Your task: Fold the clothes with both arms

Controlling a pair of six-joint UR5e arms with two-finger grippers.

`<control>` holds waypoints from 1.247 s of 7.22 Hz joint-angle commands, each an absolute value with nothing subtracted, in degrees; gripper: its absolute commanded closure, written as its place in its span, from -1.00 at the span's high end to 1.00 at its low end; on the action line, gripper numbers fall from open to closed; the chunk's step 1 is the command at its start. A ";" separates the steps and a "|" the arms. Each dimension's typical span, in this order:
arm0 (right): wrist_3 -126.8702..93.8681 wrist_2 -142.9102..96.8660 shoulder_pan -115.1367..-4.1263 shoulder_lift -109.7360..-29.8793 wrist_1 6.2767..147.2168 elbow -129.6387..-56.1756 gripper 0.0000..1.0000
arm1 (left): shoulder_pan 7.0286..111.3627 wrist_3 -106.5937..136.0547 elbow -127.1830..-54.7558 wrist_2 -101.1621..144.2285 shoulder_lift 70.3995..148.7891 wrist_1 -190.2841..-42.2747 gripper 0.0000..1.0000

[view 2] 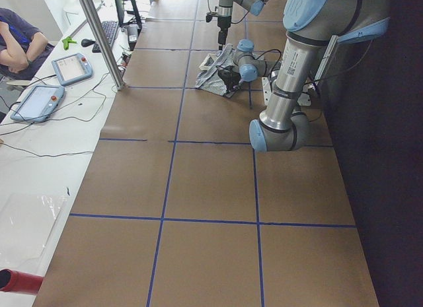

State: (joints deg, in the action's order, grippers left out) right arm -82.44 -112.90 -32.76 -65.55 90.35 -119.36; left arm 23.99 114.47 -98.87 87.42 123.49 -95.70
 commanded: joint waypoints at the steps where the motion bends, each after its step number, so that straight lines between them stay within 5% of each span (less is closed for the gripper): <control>1: -82.44 -112.76 -33.57 -65.48 90.35 -119.27 1.00 | 31.69 106.65 -91.36 87.36 123.66 -101.73 -1.00; 5: -82.44 -112.15 -33.66 -66.62 90.18 -119.09 1.00 | 41.04 88.56 -65.18 85.88 137.25 -123.25 -1.00; 7: -82.44 -112.06 -33.57 -66.71 90.18 -119.00 1.00 | 41.04 85.96 -60.14 83.06 138.68 -129.18 -1.00; 8: -82.44 -112.06 -33.57 -66.80 90.18 -118.92 1.00 | 41.04 85.96 -59.42 82.80 138.69 -129.20 0.23; 9: -82.44 -112.06 -33.49 -66.80 90.26 -118.92 1.00 | 41.04 83.26 -58.98 81.66 138.69 -129.20 0.99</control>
State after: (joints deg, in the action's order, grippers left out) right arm -82.44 -112.07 -33.54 -66.76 90.19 -118.94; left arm 41.02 85.46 -60.00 82.73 138.53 -128.72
